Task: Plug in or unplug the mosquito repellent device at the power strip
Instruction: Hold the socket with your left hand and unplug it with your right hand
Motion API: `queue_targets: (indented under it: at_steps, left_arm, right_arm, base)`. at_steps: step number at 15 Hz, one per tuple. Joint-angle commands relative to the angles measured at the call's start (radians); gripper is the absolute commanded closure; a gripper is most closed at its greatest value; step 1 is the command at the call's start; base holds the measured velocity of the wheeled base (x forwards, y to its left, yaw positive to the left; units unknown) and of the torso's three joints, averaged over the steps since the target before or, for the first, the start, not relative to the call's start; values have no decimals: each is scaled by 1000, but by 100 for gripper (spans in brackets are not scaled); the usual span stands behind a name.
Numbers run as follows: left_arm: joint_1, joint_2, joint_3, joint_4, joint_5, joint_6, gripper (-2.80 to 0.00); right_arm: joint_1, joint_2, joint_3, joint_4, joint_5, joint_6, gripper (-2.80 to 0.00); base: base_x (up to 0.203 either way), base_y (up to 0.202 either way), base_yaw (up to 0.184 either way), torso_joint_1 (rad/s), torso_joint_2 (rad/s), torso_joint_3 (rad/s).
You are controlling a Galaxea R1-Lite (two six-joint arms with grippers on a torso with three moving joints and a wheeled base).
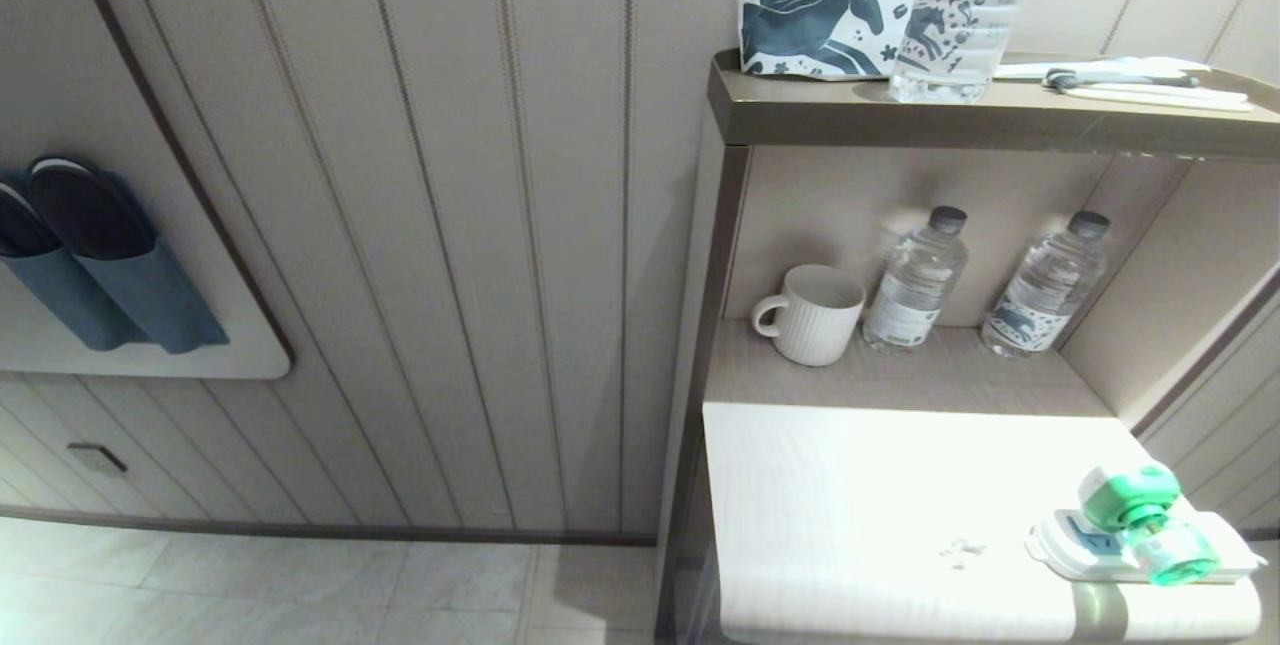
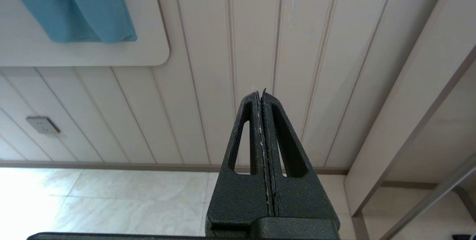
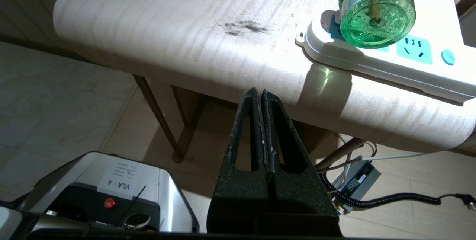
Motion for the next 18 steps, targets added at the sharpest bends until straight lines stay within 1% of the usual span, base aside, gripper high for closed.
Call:
queue_targets:
  at_steps: [1, 2, 3, 4, 5, 6, 8, 9, 10, 12, 14, 18]
  left_arm:
    - [0, 1, 0, -2, 0, 0, 0]
    - [0, 1, 0, -2, 0, 0, 0]
    - [0, 1, 0, -3, 0, 0, 0]
    - [0, 1, 0, -4, 0, 0, 0]
    - [0, 1, 0, -4, 0, 0, 0]
    - [0, 1, 0, -5, 0, 0, 0]
    - [0, 1, 0, -11, 0, -4, 0]
    - [0, 1, 0, -11, -2, -6, 0]
    - [0, 1, 0, -11, 0, -9, 0]
    - [0, 1, 0, -11, 0, -12, 0]
    - [0, 1, 0, -11, 7, -29, 0]
    - [0, 1, 0, -11, 7, -30, 0]
  right_arm:
    - [20, -131, -16, 43, -13, 1, 0]
    - [23, -173, -17, 55, -46, -6, 0]
    - [25, -185, -9, 46, -105, -17, 0]
    - [27, -183, 23, -38, -149, -32, 0]
    - [27, -183, 44, -117, -170, -40, 0]
    - [27, -182, 56, -117, -185, -41, 0]
    - [27, -182, 58, -109, -187, -4, 0]
    - [28, -181, 58, -72, -189, 68, 0]
    - [28, -178, 58, -55, -204, 118, 0]
    - [29, -179, 58, -53, -209, 119, 0]
    - [29, -177, 58, -53, -209, 121, 0]
    - [29, -177, 58, -53, -209, 121, 0]
  base:
    - [0, 0, 0, 0, 0, 0]
    - [0, 0, 0, 0, 0, 0]
    - [0, 0, 0, 0, 0, 0]
    - [0, 0, 0, 0, 0, 0]
    - [0, 0, 0, 0, 0, 0]
    - [0, 0, 0, 0, 0, 0]
    - [0, 0, 0, 0, 0, 0]
    - [0, 0, 0, 0, 0, 0]
    - [0, 0, 0, 0, 0, 0]
    - [0, 0, 0, 0, 0, 0]
    - [0, 0, 0, 0, 0, 0]
    - [0, 0, 0, 0, 0, 0]
